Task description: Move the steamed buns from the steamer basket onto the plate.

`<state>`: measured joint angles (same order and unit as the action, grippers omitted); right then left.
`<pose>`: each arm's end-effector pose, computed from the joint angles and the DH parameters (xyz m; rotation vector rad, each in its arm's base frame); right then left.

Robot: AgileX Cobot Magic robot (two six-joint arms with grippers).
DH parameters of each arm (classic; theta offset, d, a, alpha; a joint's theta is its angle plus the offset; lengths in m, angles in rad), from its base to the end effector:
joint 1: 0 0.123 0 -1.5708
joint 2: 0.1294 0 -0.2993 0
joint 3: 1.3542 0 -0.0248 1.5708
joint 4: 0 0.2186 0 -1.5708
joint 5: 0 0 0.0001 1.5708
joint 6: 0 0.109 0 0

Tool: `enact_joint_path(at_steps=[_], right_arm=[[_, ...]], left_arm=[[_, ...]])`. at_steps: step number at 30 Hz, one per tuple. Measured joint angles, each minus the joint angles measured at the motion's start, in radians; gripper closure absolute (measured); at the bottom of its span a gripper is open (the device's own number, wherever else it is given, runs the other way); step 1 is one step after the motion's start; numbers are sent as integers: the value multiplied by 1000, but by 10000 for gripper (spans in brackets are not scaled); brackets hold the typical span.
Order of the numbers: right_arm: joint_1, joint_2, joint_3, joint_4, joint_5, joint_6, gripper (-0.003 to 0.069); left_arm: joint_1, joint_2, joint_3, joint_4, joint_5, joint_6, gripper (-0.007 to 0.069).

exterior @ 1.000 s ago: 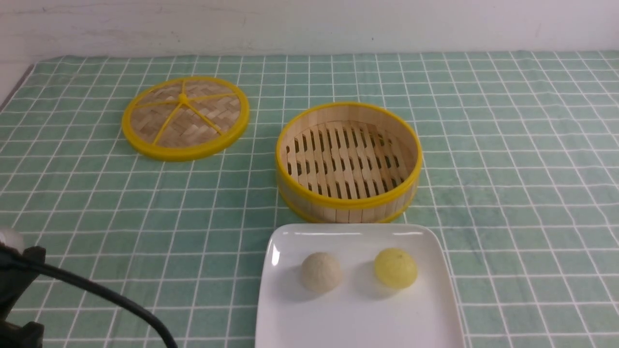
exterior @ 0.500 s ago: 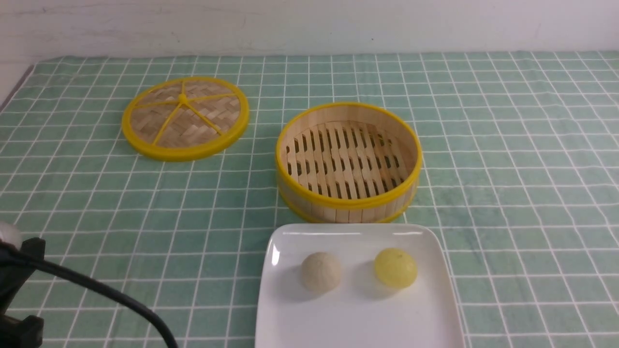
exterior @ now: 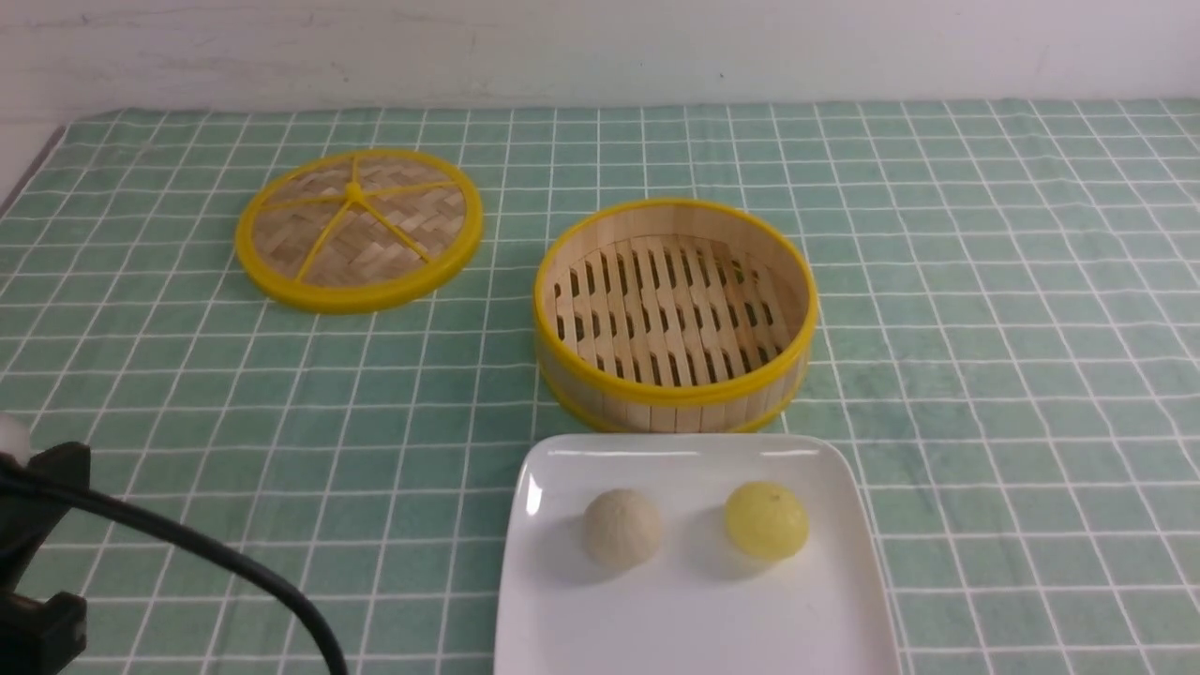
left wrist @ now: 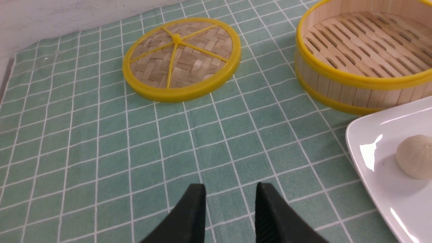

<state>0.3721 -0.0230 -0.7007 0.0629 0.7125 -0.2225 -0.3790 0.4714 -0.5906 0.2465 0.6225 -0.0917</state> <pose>-0.0544 -0.0164 0.3410 -0.4303 1.4102 0.1904 0.0627 -0.0082 0.3190 0.3856 1.9301 -0.0352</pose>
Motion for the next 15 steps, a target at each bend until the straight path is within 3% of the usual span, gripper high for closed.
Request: enact_joint_path(at_steps=[4,7,11,15], right_arm=[[0,0,159,10,-218,39,144],[0,1,235,-1,-292,97,144],[0,1,269,-70,-292,178,144],[0,1,271,-285,-155,366,144]], left_arm=[[0,0,0,0,-8,0,384],[0,0,0,0,-5,-8,384],[0,0,0,0,0,-19,384],[0,0,0,3,0,-22,384]])
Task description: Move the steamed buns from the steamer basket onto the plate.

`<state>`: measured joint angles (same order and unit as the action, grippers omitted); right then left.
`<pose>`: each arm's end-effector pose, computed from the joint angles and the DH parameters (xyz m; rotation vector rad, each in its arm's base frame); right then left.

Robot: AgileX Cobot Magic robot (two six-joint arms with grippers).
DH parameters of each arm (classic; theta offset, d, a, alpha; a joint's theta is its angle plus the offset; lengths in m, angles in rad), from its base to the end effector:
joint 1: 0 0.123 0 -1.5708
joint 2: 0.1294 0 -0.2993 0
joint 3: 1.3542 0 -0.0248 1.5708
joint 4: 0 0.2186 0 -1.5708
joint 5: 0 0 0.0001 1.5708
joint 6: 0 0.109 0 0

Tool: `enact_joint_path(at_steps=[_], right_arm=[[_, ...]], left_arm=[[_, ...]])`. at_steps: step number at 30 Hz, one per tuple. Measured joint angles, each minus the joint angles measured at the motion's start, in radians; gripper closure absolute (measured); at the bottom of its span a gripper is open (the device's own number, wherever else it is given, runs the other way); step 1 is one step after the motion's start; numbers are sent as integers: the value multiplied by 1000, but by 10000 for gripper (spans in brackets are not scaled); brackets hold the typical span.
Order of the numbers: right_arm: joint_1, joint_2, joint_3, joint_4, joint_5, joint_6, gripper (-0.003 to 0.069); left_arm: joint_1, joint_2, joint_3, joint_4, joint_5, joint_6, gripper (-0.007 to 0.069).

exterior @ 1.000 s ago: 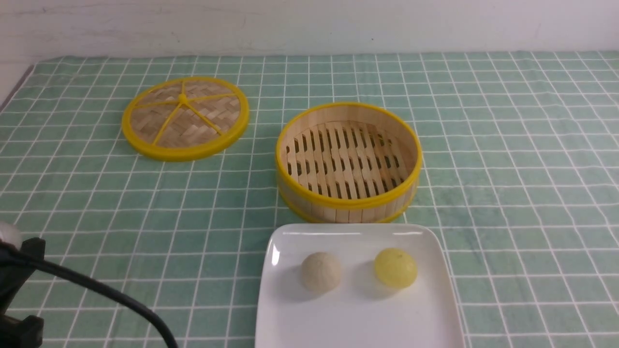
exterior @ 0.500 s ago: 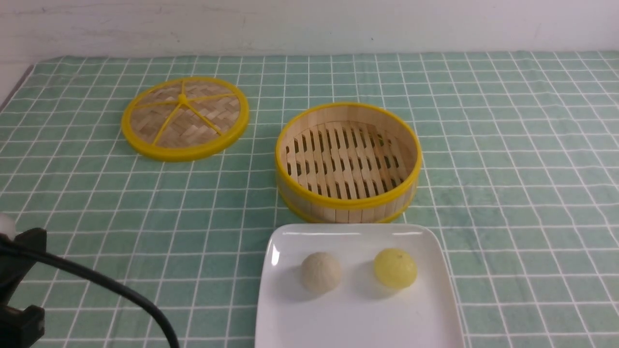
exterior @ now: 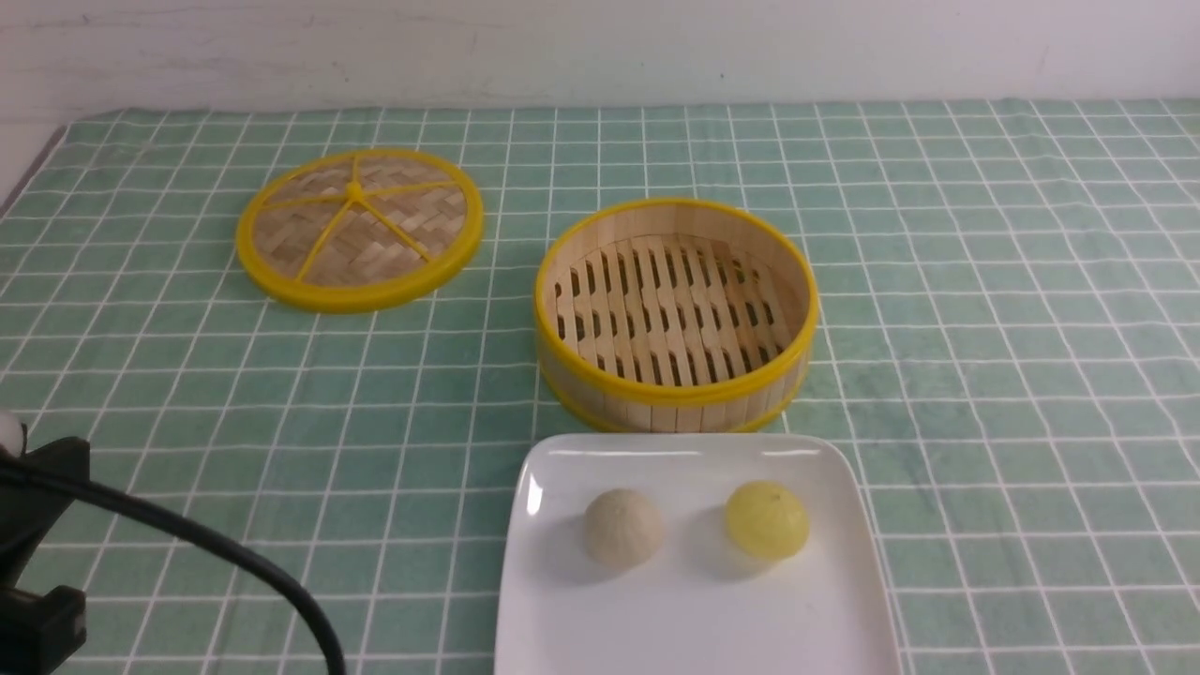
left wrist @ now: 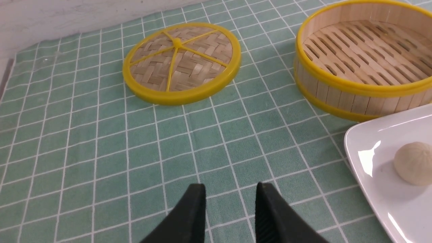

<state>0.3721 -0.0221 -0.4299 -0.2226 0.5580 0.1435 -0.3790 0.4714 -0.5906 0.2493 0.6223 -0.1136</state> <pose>-0.0088 -0.0172 0.2876 -0.2378 1.5627 0.1627 0.0627 -0.0081 0.3191 0.3656 1.9335 -0.0466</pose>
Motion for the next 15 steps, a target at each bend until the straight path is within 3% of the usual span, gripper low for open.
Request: enact_joint_path(at_steps=[9,15], right_arm=[[0,0,66,-289,92,463,172],[0,0,122,-400,84,638,239]], left_arm=[[0,0,0,9,-18,0,384],[0,0,0,10,-28,0,384]])
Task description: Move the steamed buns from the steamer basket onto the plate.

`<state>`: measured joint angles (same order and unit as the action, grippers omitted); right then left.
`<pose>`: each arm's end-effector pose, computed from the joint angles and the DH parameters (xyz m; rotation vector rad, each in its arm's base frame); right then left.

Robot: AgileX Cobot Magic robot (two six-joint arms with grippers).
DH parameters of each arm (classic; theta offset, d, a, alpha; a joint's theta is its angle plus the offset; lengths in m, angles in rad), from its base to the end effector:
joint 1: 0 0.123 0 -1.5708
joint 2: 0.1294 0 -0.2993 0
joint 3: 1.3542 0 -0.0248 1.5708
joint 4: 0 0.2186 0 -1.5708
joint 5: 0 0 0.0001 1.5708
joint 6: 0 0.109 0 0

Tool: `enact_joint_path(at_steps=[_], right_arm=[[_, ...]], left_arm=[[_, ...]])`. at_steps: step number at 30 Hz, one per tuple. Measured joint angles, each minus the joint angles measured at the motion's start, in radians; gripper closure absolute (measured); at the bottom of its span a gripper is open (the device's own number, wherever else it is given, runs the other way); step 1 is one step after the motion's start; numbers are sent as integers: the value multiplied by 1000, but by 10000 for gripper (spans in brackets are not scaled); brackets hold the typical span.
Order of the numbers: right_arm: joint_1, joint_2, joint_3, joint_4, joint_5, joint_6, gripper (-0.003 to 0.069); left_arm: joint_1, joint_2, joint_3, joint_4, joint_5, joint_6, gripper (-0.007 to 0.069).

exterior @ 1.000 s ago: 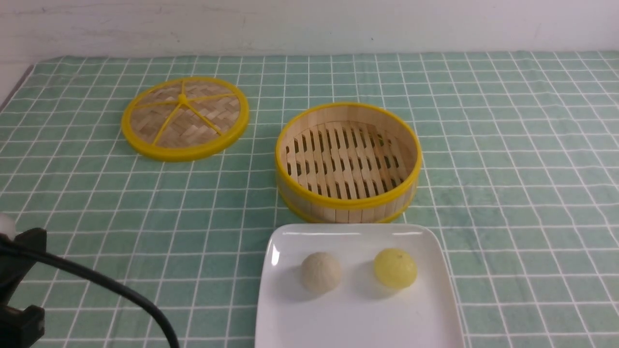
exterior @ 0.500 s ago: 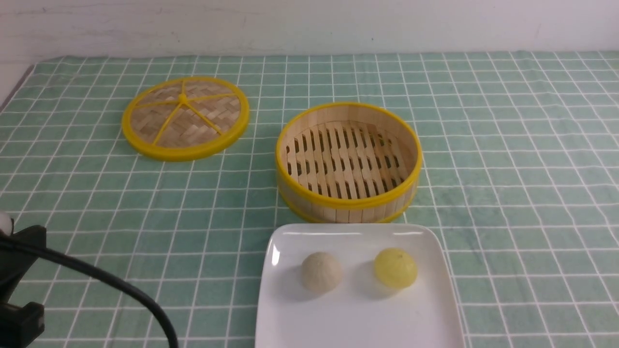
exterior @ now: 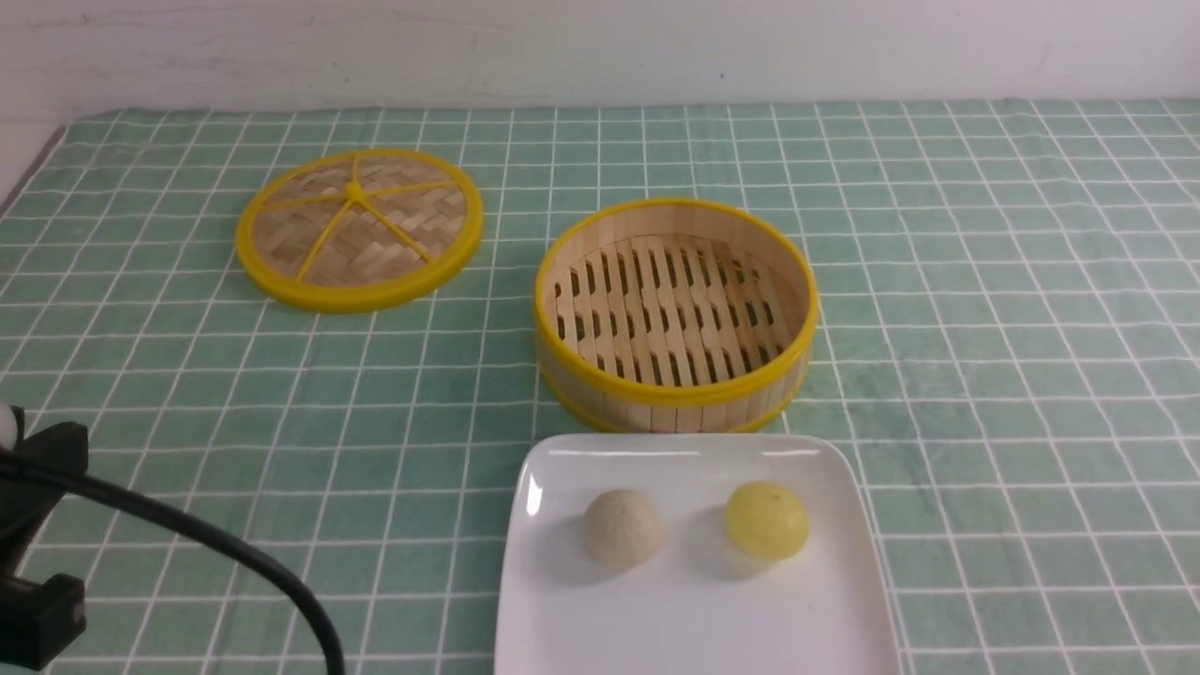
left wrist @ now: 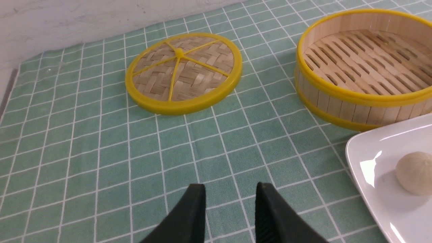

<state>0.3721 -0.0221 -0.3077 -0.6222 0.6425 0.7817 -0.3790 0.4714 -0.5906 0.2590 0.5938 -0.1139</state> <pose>0.0078 -0.0379 0.2530 0.1713 1.6862 0.1705 0.0638 -0.0086 0.3220 0.3689 1.9034 -0.0444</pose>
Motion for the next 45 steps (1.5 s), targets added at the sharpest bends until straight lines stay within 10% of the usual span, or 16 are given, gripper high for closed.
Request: enact_joint_path(at_steps=[15,45], right_arm=[[0,1,110,-7,1,92,515],[0,2,120,166,28,110,502]], left_arm=[[0,0,0,40,-2,0,384],[0,0,0,44,-21,-3,384]])
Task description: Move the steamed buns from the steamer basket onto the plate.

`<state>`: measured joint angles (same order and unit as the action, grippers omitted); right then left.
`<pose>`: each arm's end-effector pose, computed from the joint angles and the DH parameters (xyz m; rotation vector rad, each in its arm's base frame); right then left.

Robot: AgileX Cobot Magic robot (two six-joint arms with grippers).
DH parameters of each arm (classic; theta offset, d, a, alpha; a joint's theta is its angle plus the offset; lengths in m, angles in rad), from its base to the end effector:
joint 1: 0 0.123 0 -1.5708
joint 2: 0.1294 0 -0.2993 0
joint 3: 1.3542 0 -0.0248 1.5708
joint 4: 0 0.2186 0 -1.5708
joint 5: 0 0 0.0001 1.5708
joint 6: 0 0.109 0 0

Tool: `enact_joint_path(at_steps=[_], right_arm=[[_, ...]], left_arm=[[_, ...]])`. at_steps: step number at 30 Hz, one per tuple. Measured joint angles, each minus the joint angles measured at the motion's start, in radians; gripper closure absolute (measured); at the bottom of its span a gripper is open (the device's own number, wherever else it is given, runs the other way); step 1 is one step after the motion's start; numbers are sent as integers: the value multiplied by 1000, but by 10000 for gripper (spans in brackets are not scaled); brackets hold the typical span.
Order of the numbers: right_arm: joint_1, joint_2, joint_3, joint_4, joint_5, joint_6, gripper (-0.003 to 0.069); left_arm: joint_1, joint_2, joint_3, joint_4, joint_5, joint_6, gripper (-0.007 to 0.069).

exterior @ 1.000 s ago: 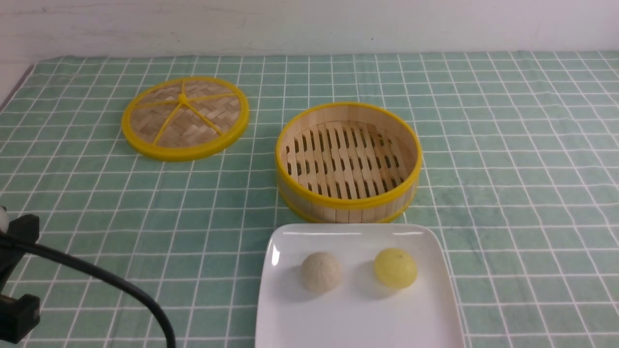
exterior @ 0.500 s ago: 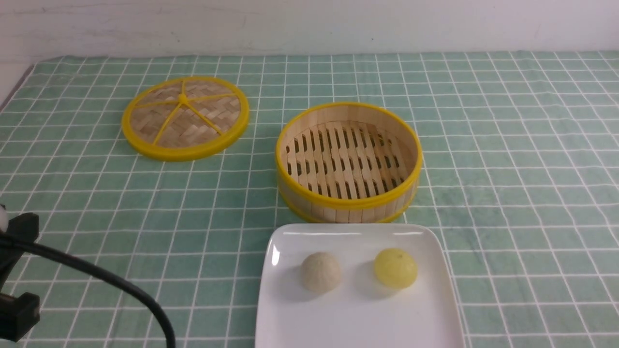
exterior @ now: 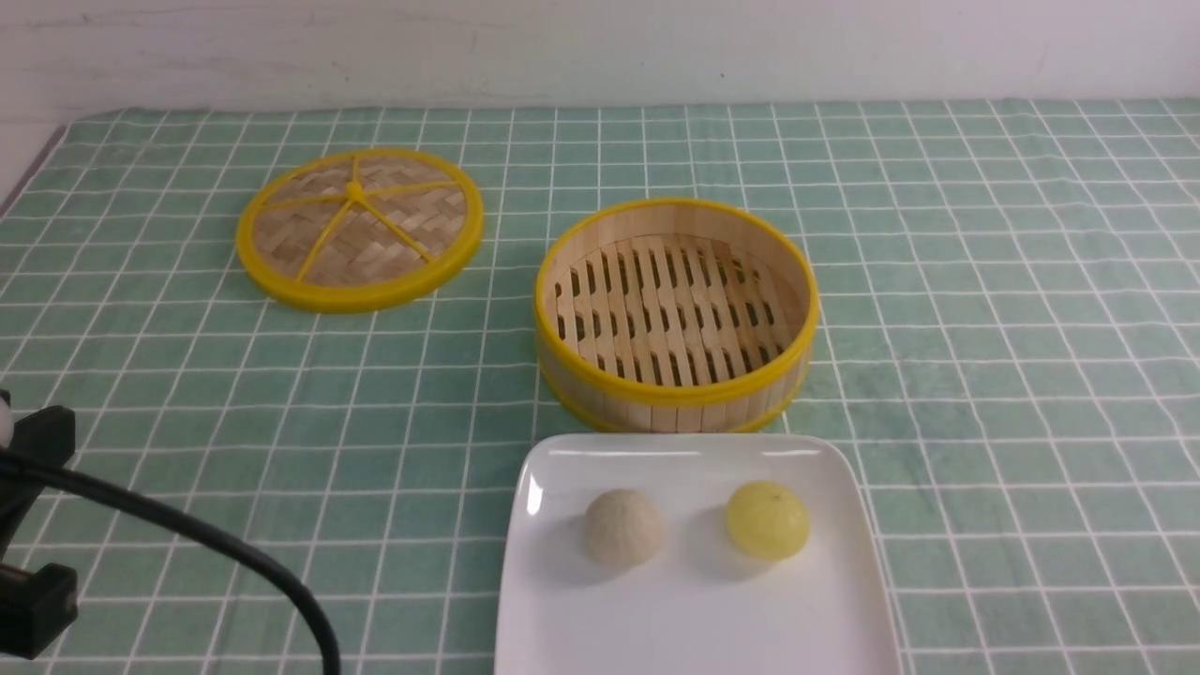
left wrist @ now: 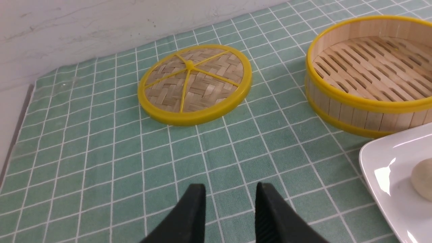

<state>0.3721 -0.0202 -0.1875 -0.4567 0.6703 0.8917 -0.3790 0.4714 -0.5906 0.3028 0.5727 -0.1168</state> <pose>0.0144 -0.0265 0.2095 0.3324 1.8673 0.3507 0.0652 -0.0070 0.3248 0.3842 1.8724 -0.0059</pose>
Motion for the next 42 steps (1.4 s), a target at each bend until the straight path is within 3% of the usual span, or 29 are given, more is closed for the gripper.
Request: enact_joint_path(at_steps=[7,17,24,32,35,37,42], right_arm=[[0,0,0,-99,-3,0,493],[0,0,0,-128,-3,0,481],[0,0,0,-128,-3,0,471],[1,0,0,-128,-3,0,460],[1,0,0,-128,-3,0,458],[1,0,0,-128,-4,0,454],[1,0,0,-128,-4,0,446]], left_arm=[[0,0,0,0,-7,-1,384],[0,0,0,-44,-63,-2,384],[1,0,0,166,-68,3,384],[5,0,0,183,17,-61,384],[50,-11,19,146,19,-136,384],[142,-28,72,109,6,-209,384],[265,-81,221,69,-86,-249,384]])
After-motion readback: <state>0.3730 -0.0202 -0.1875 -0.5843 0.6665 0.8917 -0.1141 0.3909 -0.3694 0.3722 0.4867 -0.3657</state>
